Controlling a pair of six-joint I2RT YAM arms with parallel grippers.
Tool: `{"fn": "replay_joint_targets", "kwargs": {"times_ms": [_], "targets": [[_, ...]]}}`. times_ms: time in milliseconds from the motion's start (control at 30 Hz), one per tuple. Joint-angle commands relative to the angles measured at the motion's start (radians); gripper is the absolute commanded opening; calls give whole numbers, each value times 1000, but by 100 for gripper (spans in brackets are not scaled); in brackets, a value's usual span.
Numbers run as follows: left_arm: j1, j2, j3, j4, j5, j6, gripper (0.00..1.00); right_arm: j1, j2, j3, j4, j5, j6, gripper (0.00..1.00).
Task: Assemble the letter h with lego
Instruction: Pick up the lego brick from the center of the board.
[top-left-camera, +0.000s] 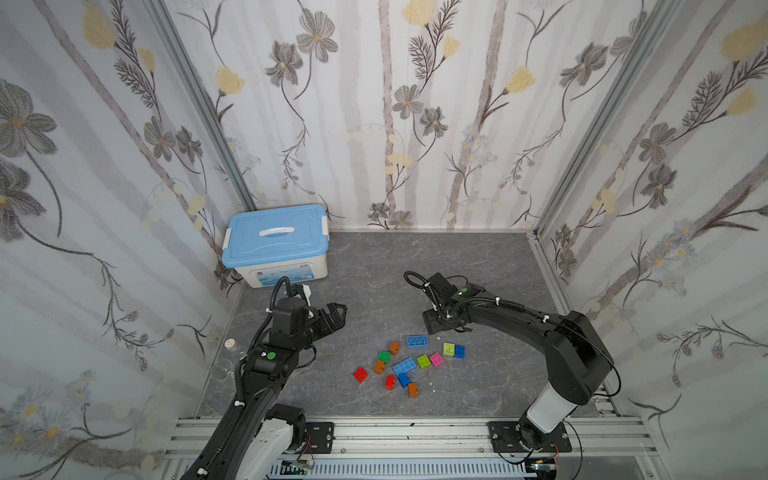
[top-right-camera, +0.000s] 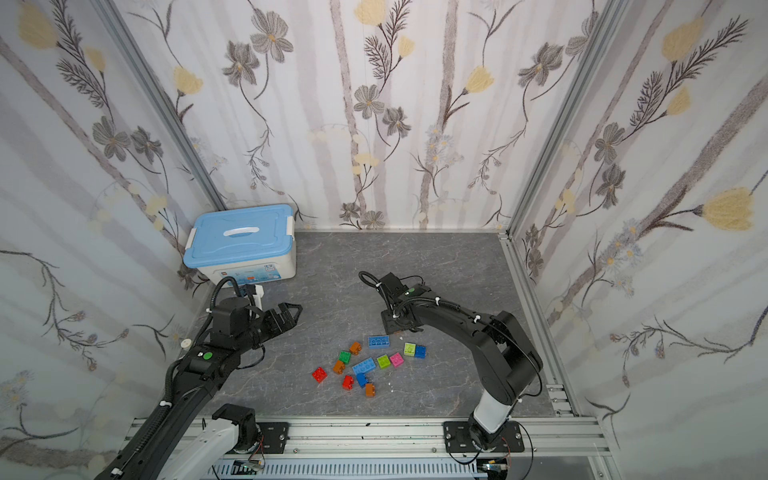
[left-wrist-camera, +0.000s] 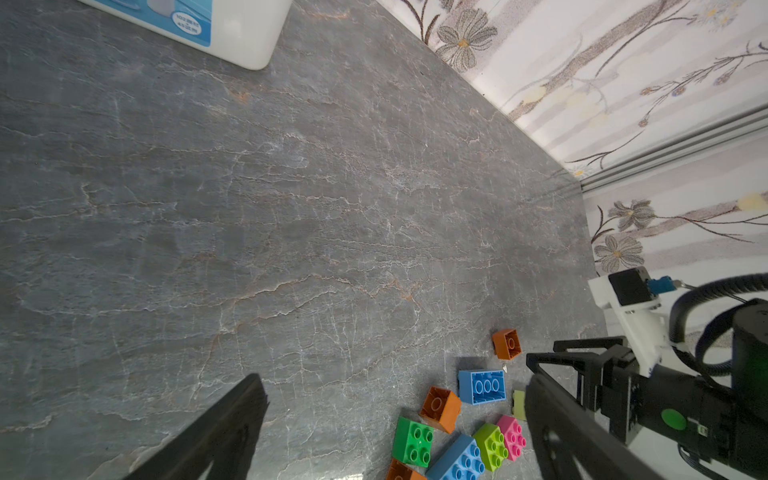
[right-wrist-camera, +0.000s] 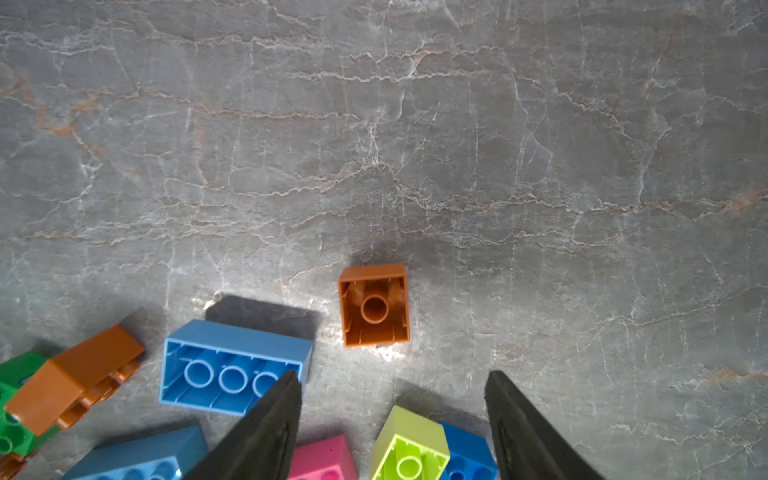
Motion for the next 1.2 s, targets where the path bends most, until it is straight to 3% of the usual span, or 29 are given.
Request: {"fn": "replay_joint_targets", "kwargs": {"times_ms": [0,267,400,600,800,1033,1167], "targets": [[-2,1,10,-9,21,-11,100,-12,31,26,-11,-29,4,70],[-1,9,11,-11,36,-29,100,-23,112,50,-1,-43,-21,65],[-3,32,19,-12,63,-33,100,-25,157,77,2,-36,-44,53],[-2,50,33,-27,85,-43,100,-35,205,95,0,-19,-60,49],[-1,52,43,-31,106,-58,100,-37,220,91,7,-38,-55,37],[-2,91,91,-14,224,-150,100,-36,113,62,41,-26,-69,31],[-2,143,135,75,387,-238,100,-31,-39,-20,206,-102,-123,28]]}}
